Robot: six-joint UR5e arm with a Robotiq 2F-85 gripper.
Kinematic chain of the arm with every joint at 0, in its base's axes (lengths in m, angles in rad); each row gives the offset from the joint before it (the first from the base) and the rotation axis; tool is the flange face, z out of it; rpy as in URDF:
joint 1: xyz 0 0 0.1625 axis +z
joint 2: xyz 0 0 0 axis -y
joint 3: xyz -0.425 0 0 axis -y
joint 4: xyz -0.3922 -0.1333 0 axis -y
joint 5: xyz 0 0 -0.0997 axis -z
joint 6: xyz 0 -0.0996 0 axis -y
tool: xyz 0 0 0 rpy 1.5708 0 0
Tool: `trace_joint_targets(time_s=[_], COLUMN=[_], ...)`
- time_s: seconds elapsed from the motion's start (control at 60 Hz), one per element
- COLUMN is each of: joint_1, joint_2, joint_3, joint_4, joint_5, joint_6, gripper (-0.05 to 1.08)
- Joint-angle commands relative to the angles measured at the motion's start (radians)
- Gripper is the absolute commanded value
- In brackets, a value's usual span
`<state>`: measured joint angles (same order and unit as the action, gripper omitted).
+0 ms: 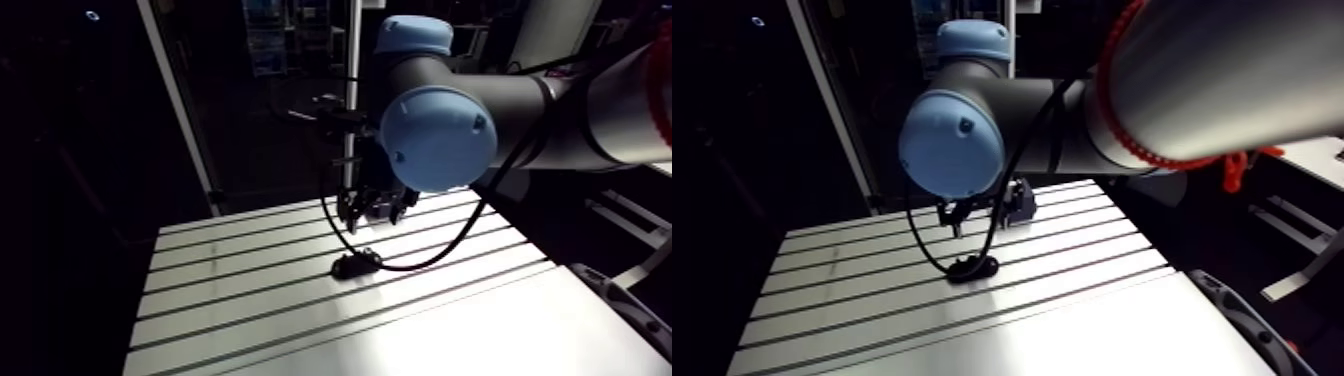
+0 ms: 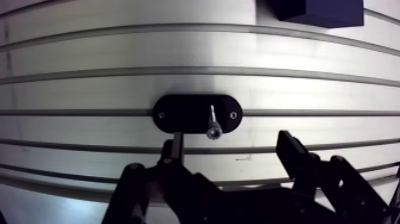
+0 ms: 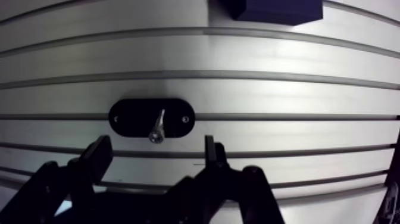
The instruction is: Pick up the M10 bolt and insert it into the hole until fully seated.
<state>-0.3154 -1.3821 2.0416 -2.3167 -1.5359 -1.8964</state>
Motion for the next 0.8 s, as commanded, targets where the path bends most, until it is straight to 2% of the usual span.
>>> trace_joint_targets(time_s=[0.017, 0.5, 0.8], joint_1=[0.001, 0.005, 0.008], joint_2=[0.022, 0.048, 0.051], joint_3=[0.011, 0.024, 0.039], joint_4=[-0.027, -0.048, -0.077], joint_5=[0.0, 0.001, -0.002], joint_6=[0.001, 0.01, 0.01], gripper=[0.27, 0.38, 0.4])
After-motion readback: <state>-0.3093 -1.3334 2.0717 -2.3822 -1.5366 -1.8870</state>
